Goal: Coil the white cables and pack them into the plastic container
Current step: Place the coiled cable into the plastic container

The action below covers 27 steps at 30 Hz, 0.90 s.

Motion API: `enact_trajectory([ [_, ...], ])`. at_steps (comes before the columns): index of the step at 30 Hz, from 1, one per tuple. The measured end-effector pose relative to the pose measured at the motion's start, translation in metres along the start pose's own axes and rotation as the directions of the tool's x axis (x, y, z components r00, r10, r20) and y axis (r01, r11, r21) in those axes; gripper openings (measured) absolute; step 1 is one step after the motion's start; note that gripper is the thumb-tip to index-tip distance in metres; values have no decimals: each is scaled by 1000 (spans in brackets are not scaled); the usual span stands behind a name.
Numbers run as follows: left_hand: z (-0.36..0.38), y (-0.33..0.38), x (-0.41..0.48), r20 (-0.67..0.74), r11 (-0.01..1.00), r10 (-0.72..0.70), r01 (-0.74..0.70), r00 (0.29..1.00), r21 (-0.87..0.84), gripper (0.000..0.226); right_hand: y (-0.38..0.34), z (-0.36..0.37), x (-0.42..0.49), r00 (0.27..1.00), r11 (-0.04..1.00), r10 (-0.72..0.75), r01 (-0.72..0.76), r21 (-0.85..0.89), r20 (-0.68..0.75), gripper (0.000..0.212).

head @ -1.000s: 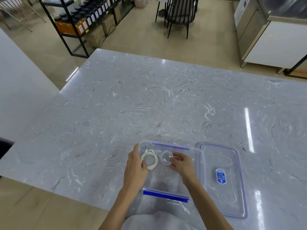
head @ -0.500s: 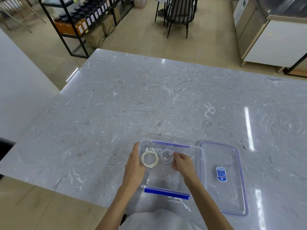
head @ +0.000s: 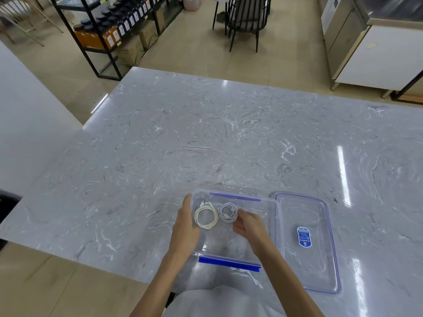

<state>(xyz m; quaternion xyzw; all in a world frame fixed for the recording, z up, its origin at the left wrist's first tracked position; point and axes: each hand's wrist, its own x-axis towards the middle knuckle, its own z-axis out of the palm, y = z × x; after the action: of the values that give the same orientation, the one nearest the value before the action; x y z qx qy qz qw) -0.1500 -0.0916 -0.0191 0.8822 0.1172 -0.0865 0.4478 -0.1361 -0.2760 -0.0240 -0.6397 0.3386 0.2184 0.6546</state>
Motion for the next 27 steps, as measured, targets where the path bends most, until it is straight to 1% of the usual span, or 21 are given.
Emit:
enact_trajectory([
  [3,2,0,0,-6,1000,-7,7,1000,8,79,-2,-1,-2,1000,1000,11,-12,-5,-4,26],
  [7,1,1,0,-1,1000,-14,14,1000,14,80,-10,-2,-10,999,999,24,-23,-45,27,22],
  [8,1,1,0,5,1000,-15,15,1000,8,79,-11,-3,-15,999,995,8,-4,-95,42,23],
  [9,0,0,-1,12,1000,-14,14,1000,3,78,-11,-7,-20,998,980,-51,58,-190,43,30],
  [10,-1,1,-1,16,1000,-11,11,1000,6,77,-8,-12,-26,986,938,-167,165,-306,20,36],
  [11,-1,1,-2,16,1000,-8,8,1000,18,76,-4,-19,-33,945,857,-325,282,-431,-29,40],
  [12,-1,1,-3,14,999,-3,2,1000,39,76,1,-26,-42,868,760,-487,368,-535,-96,42],
  [13,-1,0,-3,12,998,4,-5,1000,62,76,5,-34,-51,775,664,-613,401,-631,-153,46],
  [14,0,-1,-4,9,996,10,-11,1000,86,77,11,-43,-57,711,600,-678,389,-699,-186,53],
  [15,0,-1,-5,4,994,13,-14,1000,108,77,16,-53,-60,697,581,-688,361,-730,-203,60],
  [16,1,-2,-5,-2,992,12,-11,1000,125,77,21,-61,-61,739,618,-639,329,-714,-213,66],
  [18,1,-1,-5,-7,991,4,-3,1000,136,76,28,-69,-61,879,784,-433,260,-564,-197,68],
  [19,1,0,-4,0,990,7,-7,1000,144,76,31,-71,-60,924,835,-347,226,-502,-161,68],
  [20,1,2,-3,10,987,15,-17,1000,157,76,32,-70,-60,941,851,-312,217,-479,-129,67],
  [21,1,4,-1,19,984,28,-31,999,173,77,32,-70,-60,942,846,-316,227,-482,-111,68],
  [24,-1,5,8,18,974,54,-56,998,221,81,31,-71,-59,933,808,-343,234,-541,-110,69],
  [27,0,7,10,36,971,47,-54,998,234,75,29,-74,-58,936,785,-335,213,-582,-110,70],
])
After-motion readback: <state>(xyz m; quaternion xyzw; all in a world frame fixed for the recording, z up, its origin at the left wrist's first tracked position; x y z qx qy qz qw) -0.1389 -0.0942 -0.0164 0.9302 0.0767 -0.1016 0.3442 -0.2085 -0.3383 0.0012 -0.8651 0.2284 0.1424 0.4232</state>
